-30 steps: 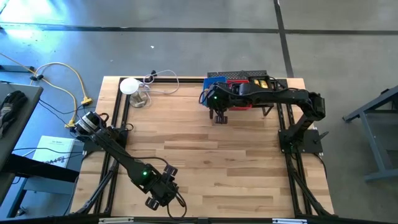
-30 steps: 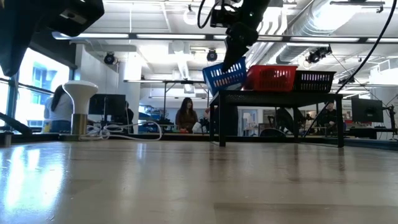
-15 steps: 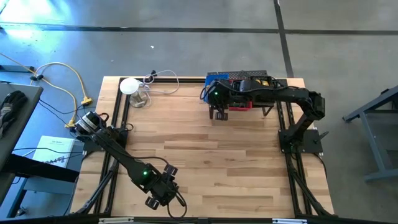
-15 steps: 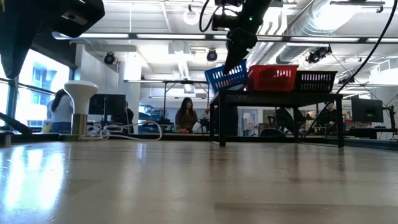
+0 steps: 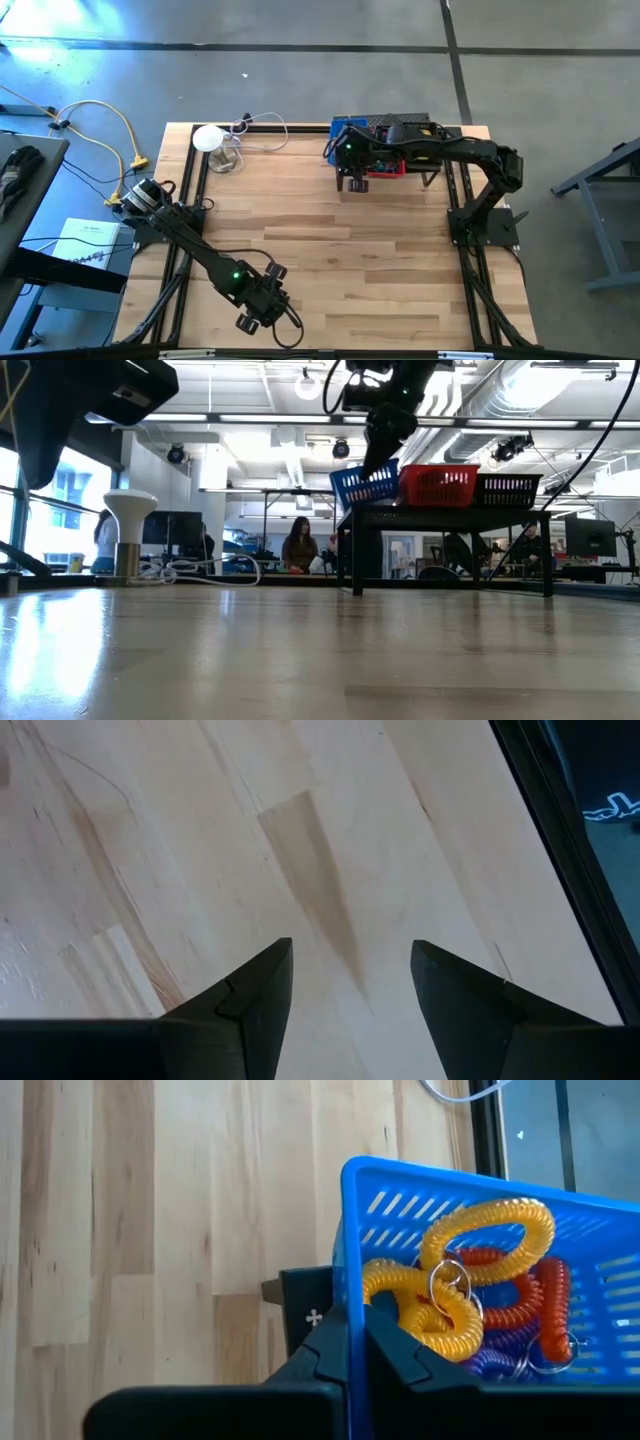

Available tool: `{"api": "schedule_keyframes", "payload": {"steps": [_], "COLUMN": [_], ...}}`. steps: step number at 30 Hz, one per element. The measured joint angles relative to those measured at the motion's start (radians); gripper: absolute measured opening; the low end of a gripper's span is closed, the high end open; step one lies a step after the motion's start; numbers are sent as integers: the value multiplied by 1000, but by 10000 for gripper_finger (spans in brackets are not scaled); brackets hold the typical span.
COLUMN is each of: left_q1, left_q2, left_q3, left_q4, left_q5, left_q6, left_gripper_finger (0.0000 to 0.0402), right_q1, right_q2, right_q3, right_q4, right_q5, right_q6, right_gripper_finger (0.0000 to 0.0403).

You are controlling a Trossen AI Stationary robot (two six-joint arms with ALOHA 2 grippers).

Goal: Pick & Place Office Desk Supplies
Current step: Put the blue bin filled with spring keychains on the shelf, then return to Home Position

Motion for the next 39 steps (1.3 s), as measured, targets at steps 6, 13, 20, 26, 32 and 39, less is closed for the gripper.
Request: {"api": "schedule_keyframes", "payload": {"steps": [6,13,20,26,32,39], "left_q1": [0,6,11,14,27,32], "left_q2": [0,0,0,0,0,-14], "left_q3": [0,0,0,0,0,0], "left_q4": [2,2,2,3,10,2], "left_q5": [0,1,5,7,30,27], "left_q6": [0,11,14,10,14,15], "left_gripper_finger": [195,195,195,195,195,195], "right_q1": [-4,5,31,97,174,299], "right_q2": [0,0,0,-3,-41,-161], "right_q3": [0,0,0,0,0,2], "right_q4": [-20,-44,-38,-44,-41,-117], "right_q5": [42,122,186,338,425,450], "right_q6": [-7,4,-18,-51,-86,35], "right_gripper_finger": [25,44,56,61,60,59]}}
